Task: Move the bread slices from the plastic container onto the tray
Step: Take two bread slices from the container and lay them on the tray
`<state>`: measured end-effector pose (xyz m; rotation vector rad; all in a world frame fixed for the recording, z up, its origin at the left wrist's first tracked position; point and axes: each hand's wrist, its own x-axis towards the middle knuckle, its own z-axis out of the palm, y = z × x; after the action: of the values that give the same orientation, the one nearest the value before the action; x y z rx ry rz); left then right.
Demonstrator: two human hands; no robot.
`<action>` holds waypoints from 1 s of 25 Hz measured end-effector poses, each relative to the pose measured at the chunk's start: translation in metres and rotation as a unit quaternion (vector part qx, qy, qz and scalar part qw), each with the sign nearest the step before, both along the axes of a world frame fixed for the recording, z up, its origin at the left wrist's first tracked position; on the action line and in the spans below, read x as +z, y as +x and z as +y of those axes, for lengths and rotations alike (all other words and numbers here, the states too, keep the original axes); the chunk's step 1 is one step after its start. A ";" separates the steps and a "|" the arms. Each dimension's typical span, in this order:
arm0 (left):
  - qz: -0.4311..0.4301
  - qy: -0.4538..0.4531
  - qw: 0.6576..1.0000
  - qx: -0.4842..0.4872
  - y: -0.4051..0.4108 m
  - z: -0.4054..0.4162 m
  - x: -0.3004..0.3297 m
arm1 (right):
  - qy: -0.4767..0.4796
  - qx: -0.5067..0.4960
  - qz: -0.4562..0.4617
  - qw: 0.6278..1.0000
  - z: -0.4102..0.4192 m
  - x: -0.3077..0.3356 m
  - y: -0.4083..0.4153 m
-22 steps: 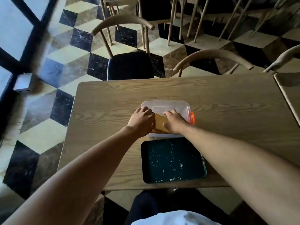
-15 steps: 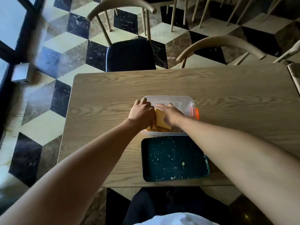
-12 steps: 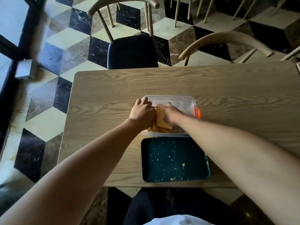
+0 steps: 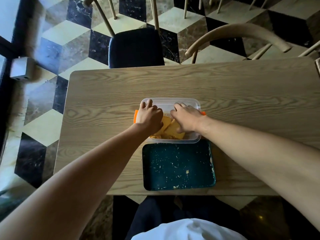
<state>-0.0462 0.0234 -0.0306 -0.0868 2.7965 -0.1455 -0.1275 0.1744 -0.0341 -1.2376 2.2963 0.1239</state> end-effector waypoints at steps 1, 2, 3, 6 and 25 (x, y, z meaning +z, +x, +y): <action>0.004 0.002 1.000 -0.001 -0.001 0.002 -0.001 | -0.002 0.006 0.004 1.000 0.002 0.003 0.001; 0.007 0.006 1.000 -0.003 -0.002 0.003 -0.002 | -0.004 0.008 -0.002 1.000 0.004 0.006 0.000; 0.013 0.011 1.000 -0.008 -0.003 0.005 -0.003 | -0.006 0.009 -0.011 1.000 0.005 0.008 0.000; 0.028 0.042 0.999 -0.021 -0.004 0.011 -0.008 | 0.010 0.012 -0.022 1.000 0.006 0.013 0.001; 0.062 0.416 0.871 0.252 0.004 0.023 0.027 | -0.318 -0.126 -0.035 0.939 0.093 0.067 0.028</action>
<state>-0.0423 0.0469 -0.0038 -0.6088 2.5875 1.2028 -0.0998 0.2670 0.0327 -1.1800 2.4895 -0.7978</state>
